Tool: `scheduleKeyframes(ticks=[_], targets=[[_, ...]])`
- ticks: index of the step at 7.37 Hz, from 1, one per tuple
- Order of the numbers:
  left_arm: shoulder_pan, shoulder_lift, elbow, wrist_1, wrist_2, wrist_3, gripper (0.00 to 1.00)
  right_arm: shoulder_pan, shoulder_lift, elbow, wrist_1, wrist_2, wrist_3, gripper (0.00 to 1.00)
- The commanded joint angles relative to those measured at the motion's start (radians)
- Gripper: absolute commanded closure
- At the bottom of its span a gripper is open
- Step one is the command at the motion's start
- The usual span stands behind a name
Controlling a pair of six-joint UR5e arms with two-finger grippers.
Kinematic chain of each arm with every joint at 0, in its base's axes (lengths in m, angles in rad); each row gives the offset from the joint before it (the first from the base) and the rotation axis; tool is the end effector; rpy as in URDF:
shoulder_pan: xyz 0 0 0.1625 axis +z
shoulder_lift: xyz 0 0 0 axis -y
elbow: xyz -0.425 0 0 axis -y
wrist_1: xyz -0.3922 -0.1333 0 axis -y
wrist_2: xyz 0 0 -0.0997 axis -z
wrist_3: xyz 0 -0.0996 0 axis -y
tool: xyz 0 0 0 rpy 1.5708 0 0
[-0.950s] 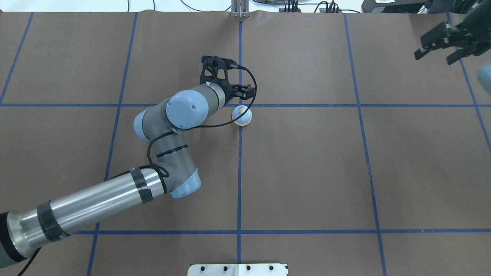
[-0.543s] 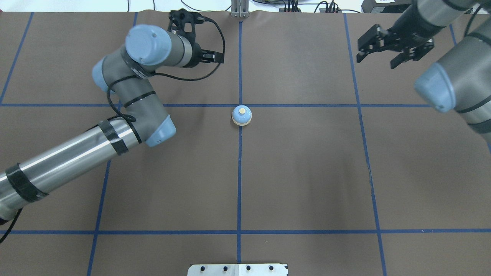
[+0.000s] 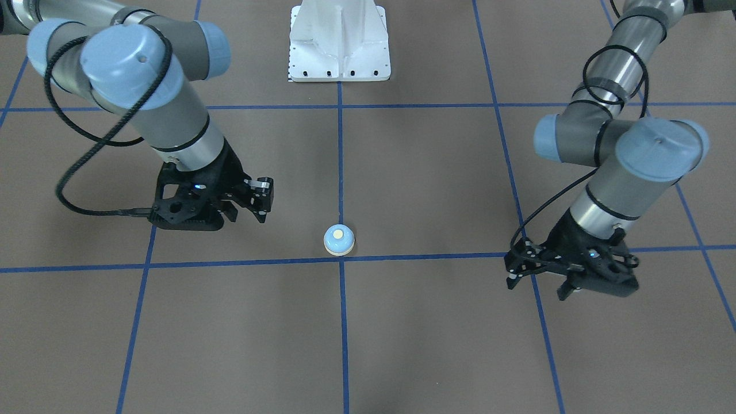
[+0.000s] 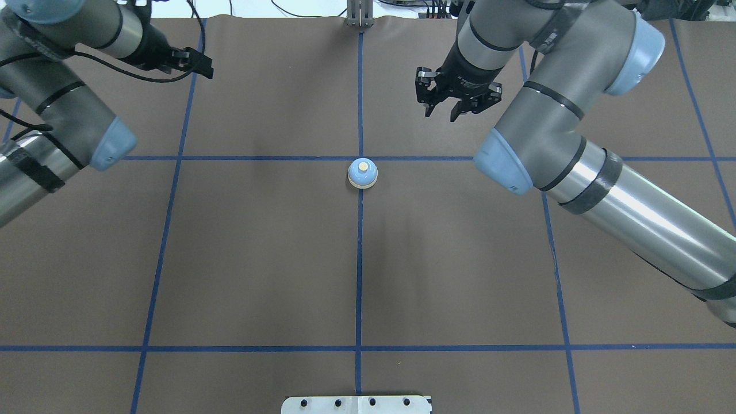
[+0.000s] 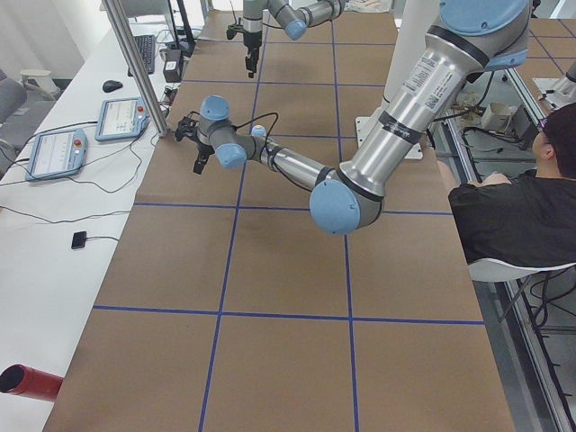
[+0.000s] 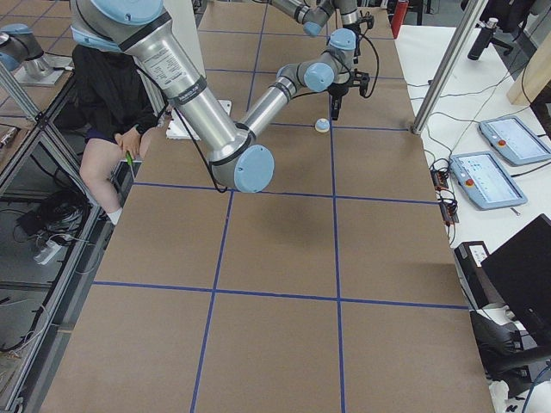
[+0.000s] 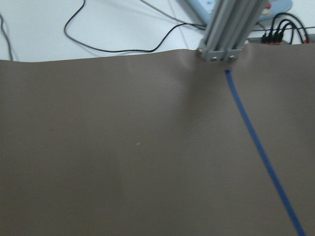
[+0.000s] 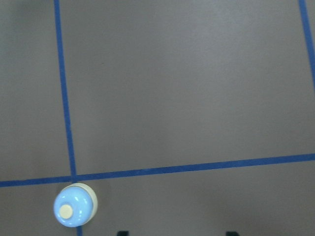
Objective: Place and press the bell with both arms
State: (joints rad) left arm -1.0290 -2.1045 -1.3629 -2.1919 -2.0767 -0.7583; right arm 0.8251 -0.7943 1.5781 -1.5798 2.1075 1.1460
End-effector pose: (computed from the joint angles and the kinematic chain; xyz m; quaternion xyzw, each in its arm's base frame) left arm 0.2967 -0.6579 0.3728 0.2166 0.4445 0.0203 0.8690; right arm -0.4190 -0.5751 0.1802 0.0140 -0.4390 0.0793 0.8948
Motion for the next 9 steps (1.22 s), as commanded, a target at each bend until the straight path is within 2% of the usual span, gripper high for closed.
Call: scheduleKeyframes(ticks=[1,2,4,5,7,8,9], targets=[[-0.055,0.131,-0.123,0.111,-0.034,0.147,0.0,-0.076,0.146,-0.177,0.015,-0.084,0.015,1.0],[-0.077,0.193,-0.201,0.182,-0.036,0.23,0.0,-0.096,0.189,-0.243,0.018,-0.087,0.012,1.0],[-0.1,0.289,-0.298,0.251,-0.048,0.287,0.0,-0.135,0.216,-0.308,0.059,-0.092,0.012,1.0],[-0.114,0.294,-0.327,0.356,-0.06,0.315,0.0,-0.145,0.217,-0.338,0.099,-0.11,0.012,1.0],[-0.132,0.299,-0.427,0.602,-0.053,0.491,0.0,-0.161,0.221,-0.391,0.162,-0.133,0.009,1.0],[-0.157,0.304,-0.45,0.669,-0.054,0.54,0.0,-0.175,0.227,-0.414,0.164,-0.15,0.006,1.0],[-0.158,0.342,-0.473,0.682,-0.052,0.55,0.0,-0.181,0.233,-0.429,0.164,-0.158,0.004,1.0]])
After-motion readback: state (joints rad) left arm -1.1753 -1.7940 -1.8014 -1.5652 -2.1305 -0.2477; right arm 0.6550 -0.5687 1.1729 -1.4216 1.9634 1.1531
